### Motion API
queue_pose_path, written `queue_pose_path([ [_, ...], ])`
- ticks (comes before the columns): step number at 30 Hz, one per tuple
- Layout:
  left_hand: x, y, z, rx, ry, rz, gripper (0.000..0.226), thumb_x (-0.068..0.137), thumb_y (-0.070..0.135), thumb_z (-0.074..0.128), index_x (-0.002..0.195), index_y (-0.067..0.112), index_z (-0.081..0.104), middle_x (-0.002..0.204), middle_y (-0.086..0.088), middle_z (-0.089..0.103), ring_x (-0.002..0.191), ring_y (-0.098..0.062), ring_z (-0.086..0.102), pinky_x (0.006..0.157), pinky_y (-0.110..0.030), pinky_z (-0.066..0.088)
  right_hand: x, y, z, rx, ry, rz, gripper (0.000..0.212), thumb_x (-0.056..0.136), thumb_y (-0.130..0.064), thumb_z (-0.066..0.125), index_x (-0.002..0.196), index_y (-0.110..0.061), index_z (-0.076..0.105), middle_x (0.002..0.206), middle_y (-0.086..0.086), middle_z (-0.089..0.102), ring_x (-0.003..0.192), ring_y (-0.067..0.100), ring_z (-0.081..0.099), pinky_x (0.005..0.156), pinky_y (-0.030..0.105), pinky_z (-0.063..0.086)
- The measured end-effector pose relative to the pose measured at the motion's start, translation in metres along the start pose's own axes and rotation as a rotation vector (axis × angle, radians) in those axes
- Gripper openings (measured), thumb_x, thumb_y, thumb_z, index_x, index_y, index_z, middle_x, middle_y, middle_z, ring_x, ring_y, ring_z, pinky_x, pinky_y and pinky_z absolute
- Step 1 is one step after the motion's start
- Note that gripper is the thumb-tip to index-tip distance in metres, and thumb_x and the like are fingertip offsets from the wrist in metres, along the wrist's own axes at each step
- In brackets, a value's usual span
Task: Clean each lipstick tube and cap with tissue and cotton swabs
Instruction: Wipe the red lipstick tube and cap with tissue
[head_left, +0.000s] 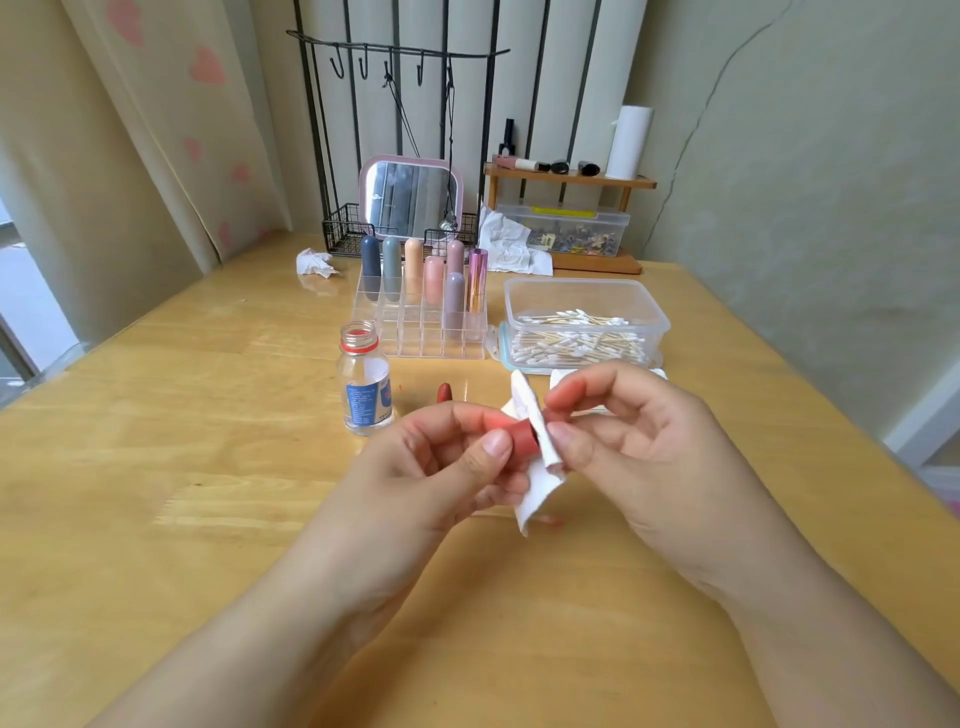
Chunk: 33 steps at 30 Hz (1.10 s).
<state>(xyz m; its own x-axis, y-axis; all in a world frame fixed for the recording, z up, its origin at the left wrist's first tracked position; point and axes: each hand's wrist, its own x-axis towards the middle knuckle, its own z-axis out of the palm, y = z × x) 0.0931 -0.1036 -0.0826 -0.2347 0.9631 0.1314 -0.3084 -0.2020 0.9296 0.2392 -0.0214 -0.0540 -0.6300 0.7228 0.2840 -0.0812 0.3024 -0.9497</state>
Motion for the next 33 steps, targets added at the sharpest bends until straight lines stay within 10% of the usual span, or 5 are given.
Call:
queue_pose_path([
  [14, -0.003, 0.005, 0.002, 0.235, -0.096, 0.157, 0.016, 0.077, 0.01, 0.067, 0.091, 0.003, 0.065, 0.08, -0.002, 0.074, 0.077, -0.008, 0.069, 0.069, -0.014, 0.051, -0.002, -0.007, -0.012, 0.141, -0.276, 0.409, 0.044, 0.071, -0.023, 0.066, 0.102, 0.006, 0.061, 0.082, 0.011, 0.074, 0.068, 0.016, 0.071, 0.055, 0.018, 0.053],
  [22, -0.001, -0.001, -0.005, 0.34, -0.112, 0.244, 0.026, 0.068, 0.027, 0.07, 0.091, 0.015, 0.068, 0.088, -0.002, 0.074, 0.086, -0.015, 0.07, 0.076, -0.02, 0.052, -0.002, -0.007, -0.003, 0.116, -0.19, 0.371, 0.021, 0.083, 0.015, 0.052, 0.075, -0.004, 0.058, 0.058, 0.006, 0.063, 0.051, 0.014, 0.063, 0.049, 0.017, 0.049],
  [33, 0.004, -0.001, -0.007, 0.423, -0.067, 0.095, 0.026, 0.082, 0.032, 0.055, 0.085, 0.014, 0.072, 0.066, 0.0, 0.065, 0.06, -0.012, 0.056, 0.062, -0.02, 0.047, -0.003, -0.009, 0.006, -0.094, -0.052, 0.173, 0.022, 0.081, 0.003, 0.065, 0.069, -0.015, 0.059, 0.067, 0.012, 0.069, 0.053, 0.013, 0.065, 0.054, 0.018, 0.051],
])
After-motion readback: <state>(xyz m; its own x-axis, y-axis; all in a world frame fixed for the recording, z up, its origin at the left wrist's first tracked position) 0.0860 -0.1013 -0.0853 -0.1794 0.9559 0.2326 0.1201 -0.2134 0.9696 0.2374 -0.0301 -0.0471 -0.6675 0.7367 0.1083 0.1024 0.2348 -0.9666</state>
